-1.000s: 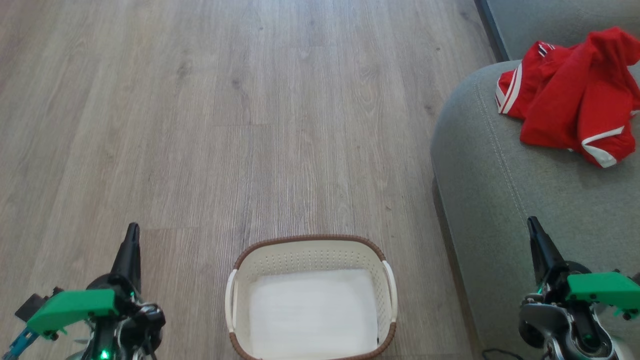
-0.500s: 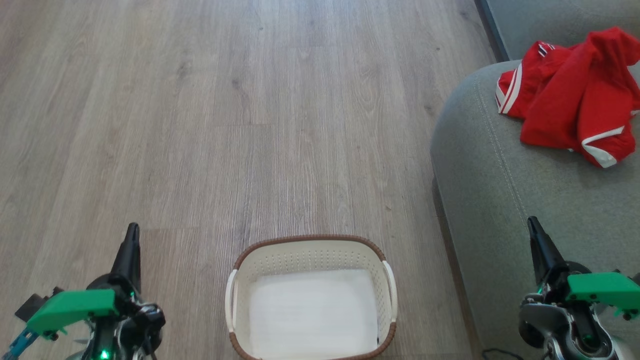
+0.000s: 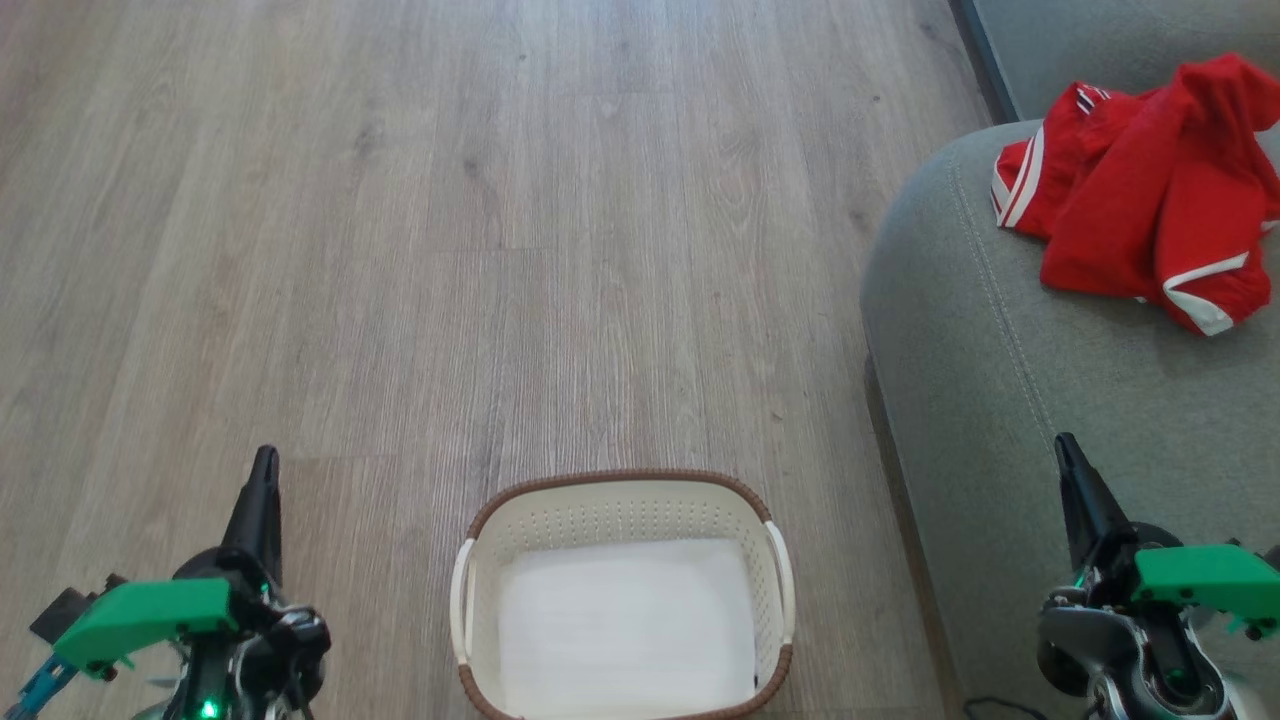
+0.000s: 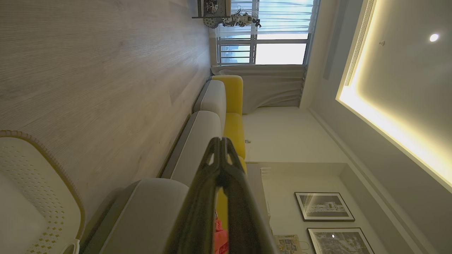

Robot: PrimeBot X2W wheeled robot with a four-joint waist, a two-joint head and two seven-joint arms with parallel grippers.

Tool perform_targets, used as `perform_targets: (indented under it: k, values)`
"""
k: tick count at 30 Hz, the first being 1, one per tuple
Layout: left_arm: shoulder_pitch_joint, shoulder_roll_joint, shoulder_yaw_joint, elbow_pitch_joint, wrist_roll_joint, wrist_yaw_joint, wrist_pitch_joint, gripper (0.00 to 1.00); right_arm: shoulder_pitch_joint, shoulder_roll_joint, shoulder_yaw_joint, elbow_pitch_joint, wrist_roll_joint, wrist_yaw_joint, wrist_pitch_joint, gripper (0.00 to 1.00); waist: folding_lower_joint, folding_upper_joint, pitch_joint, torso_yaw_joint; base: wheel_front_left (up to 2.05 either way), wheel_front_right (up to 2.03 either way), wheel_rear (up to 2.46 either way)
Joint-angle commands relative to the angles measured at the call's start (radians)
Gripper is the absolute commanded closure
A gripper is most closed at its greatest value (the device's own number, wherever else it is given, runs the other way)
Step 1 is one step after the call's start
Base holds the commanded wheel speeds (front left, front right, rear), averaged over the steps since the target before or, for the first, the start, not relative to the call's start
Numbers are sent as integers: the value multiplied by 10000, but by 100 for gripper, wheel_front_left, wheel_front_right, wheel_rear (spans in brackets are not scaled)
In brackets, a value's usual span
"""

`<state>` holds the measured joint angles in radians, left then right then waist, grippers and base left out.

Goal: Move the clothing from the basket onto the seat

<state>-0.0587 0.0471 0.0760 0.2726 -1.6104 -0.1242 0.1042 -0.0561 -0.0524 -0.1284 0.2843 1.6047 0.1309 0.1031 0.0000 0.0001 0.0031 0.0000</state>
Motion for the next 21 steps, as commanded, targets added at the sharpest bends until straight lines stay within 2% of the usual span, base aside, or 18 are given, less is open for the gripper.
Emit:
perform_targets:
  k: [1, 21]
  values:
    - [-493, 49, 364, -272, 7, -65, 79, 100, -518, 9, 153, -395, 45, -2, 95, 100, 0, -1, 0, 0, 0, 0, 0]
    - [-494, 44, 371, -273, 13, -65, 85, 100, -519, 13, 148, -395, 41, -2, 100, 100, 0, -1, 0, 0, 0, 0, 0]
